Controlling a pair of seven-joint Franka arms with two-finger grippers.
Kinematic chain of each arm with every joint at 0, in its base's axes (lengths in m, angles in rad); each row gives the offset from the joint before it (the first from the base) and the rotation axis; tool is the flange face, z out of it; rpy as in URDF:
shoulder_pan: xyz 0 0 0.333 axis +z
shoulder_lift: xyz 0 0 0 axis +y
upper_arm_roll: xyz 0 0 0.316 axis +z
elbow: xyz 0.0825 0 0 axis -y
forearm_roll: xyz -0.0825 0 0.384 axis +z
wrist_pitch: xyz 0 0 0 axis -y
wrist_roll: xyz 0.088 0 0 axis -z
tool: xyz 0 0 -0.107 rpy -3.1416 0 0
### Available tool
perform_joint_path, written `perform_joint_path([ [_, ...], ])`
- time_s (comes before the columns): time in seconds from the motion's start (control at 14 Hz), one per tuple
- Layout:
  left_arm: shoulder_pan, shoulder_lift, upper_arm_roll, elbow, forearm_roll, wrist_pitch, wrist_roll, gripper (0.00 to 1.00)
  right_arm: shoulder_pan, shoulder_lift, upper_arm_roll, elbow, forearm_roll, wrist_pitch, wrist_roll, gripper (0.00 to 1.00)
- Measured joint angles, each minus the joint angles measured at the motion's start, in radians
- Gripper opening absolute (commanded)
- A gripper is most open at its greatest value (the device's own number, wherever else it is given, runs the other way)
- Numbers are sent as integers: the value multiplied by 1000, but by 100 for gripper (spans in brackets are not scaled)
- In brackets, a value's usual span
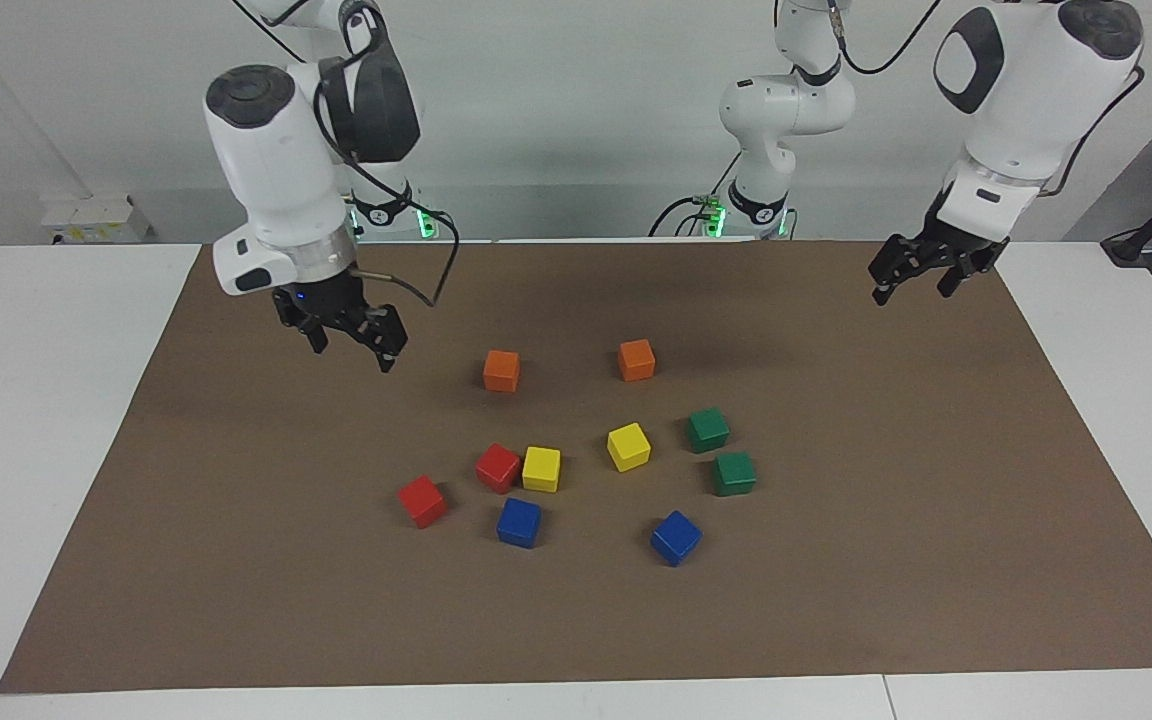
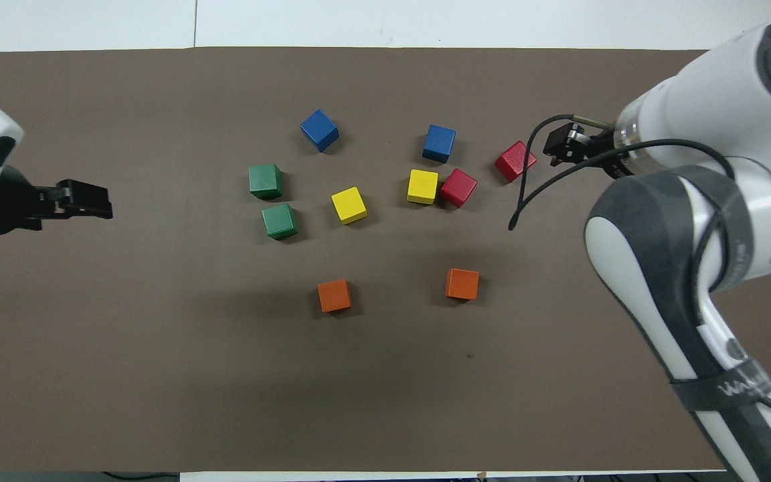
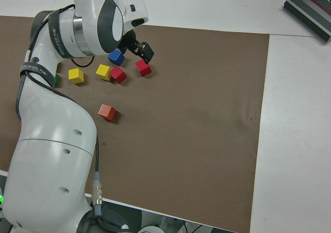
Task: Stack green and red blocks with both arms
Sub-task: 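Reach the left gripper toward the green blocks while the right gripper reaches the red, then grasp a green block with the left gripper while the right gripper grasps red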
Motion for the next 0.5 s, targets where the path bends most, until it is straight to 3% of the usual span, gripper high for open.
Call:
perform_joint_path([
  [0.21, -82, 15, -5, -48, 0, 46, -89, 100, 32, 54, 0, 0, 2, 75, 135, 100],
  [0.5, -174, 112, -7, -70, -2, 149, -237, 100, 73, 102, 2, 0, 2, 148, 274, 100],
])
